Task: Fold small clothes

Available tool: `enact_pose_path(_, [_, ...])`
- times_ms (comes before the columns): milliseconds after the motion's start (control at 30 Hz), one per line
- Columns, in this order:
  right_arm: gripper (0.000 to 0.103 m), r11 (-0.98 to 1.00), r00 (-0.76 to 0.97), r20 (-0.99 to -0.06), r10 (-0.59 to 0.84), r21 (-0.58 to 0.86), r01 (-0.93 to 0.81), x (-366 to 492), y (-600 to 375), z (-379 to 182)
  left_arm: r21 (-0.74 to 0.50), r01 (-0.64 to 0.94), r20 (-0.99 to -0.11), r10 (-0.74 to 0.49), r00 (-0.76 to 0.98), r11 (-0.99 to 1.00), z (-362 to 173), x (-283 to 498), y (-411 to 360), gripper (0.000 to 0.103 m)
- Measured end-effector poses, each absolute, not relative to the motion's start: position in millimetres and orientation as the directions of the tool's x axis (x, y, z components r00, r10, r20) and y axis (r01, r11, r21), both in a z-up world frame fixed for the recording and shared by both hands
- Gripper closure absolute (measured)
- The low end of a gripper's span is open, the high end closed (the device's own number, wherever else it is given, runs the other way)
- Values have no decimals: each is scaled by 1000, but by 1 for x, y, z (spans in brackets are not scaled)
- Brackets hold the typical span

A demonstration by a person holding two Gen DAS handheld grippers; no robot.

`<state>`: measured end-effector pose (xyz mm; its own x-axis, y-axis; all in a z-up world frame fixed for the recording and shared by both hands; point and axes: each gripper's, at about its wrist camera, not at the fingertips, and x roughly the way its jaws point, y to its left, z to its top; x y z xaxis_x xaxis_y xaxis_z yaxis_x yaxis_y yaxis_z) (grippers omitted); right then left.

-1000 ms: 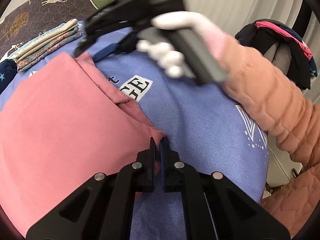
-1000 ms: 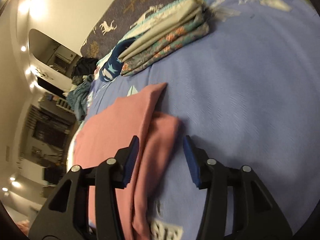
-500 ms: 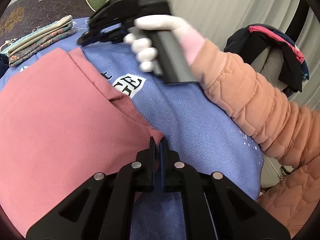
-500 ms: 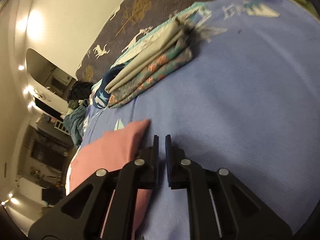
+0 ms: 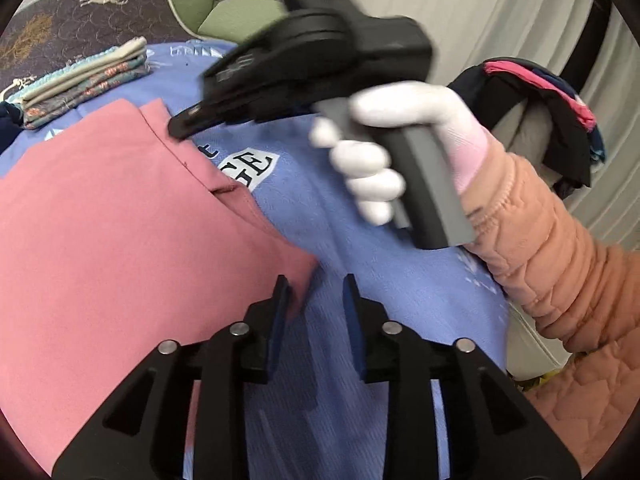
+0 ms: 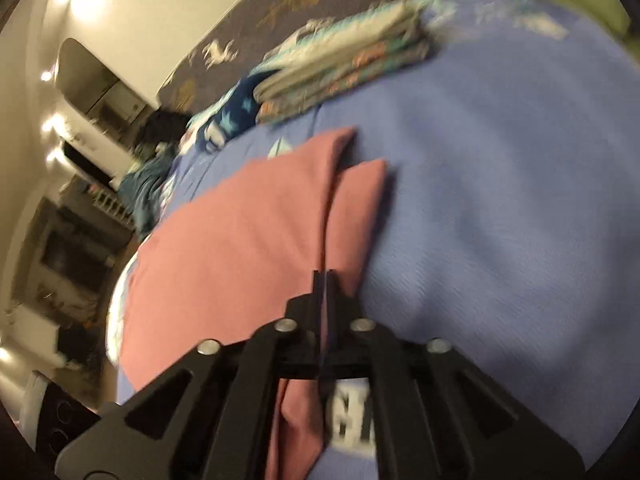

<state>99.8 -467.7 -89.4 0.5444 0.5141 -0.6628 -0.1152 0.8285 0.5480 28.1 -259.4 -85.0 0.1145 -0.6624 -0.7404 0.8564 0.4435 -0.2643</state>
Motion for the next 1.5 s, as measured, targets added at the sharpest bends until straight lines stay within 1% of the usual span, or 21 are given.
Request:
enact_pose_path(33, [99,810,549,-631,549,563,-162,84,-465,-80,-261,858,-736,-666,120,442,-81,23,-254,66])
enact_pose_path(100, [92,759,507,-587,632,600,-253,53,-455,-72,-248,860,-722,-677,143,447,-76,20,-239,61])
enact_pose_path(167, [76,769,474,-612,633,567,-296,27,-442,-73,-246,846,-705,-686,178,472,-68,17,-220,59])
enact_pose_path(233, [75,843,446,-716,537,465,-270,8,-433,-89,-261,813,-688,-691,222,521,-64,19,-196,56])
enact_pose_path(267, [83,878,448,-756,478,410,-245,5,-428,-98,-267,779,-678,-685,266,567,-62,21,-180,53])
enact_pose_path(333, [83,880,494,-729,474,416,-229,-3,-438,-96,-264,713,-665,-658,353,649,-59,25,-149,43])
enact_pose_path(433, [81,926,563,-739,370,344,-157,-17,-438,-75,-273,582,-642,-596,483,766,-53,26,-90,42])
enact_pose_path(533, [79,933,626,-693,359,248,-261,-38,-407,-39,-294,435,-592,-520,616,851,-41,17,-22,42])
enact_pose_path(600, [70,923,652,-663,368,174,-343,-47,-370,-21,-310,315,-547,-440,712,897,-33,5,30,41])
enact_pose_path(667, [58,895,680,-636,365,39,-444,-65,-321,-9,-327,227,-522,-376,766,917,-29,-8,66,40])
enact_pose_path(700, [56,870,680,-628,378,-10,-492,-73,-298,-6,-337,186,-516,-347,784,923,-29,-13,83,36])
enact_pose_path(733, [53,828,667,-623,409,-53,-558,-78,-267,-5,-346,127,-516,-302,801,929,-31,-21,103,28])
enact_pose_path(767, [50,794,650,-622,436,-73,-603,-83,-243,-7,-349,83,-519,-266,812,933,-33,-26,113,13])
enact_pose_path(800, [48,759,631,-624,461,-91,-645,-89,-223,-10,-353,39,-517,-230,825,935,-35,-33,124,11])
enact_pose_path(867, [42,688,607,-632,482,-156,-709,-102,-175,-19,-387,17,-513,-231,827,922,-41,-43,141,11])
enact_pose_path(967, [37,616,617,-643,454,-274,-739,-104,-119,-40,-438,7,-515,-257,818,899,-51,-51,153,11])
enact_pose_path(1033, [35,589,609,-654,449,-296,-752,-99,-97,-49,-456,8,-514,-271,814,890,-57,-55,157,11])
enact_pose_path(1100, [35,579,601,-671,434,-303,-757,-90,-81,-58,-469,16,-513,-287,809,883,-63,-53,163,11])
enact_pose_path(1300, [36,527,677,-675,293,-477,-704,-80,-42,-88,-503,20,-520,-321,791,864,-79,-33,176,11])
enact_pose_path(1433, [37,531,768,-601,218,-587,-611,-76,-20,-97,-516,27,-509,-332,795,856,-78,-22,184,11])
enact_pose_path(1500, [40,533,802,-565,195,-625,-570,-74,-12,-101,-518,33,-501,-334,799,855,-77,-18,186,11])
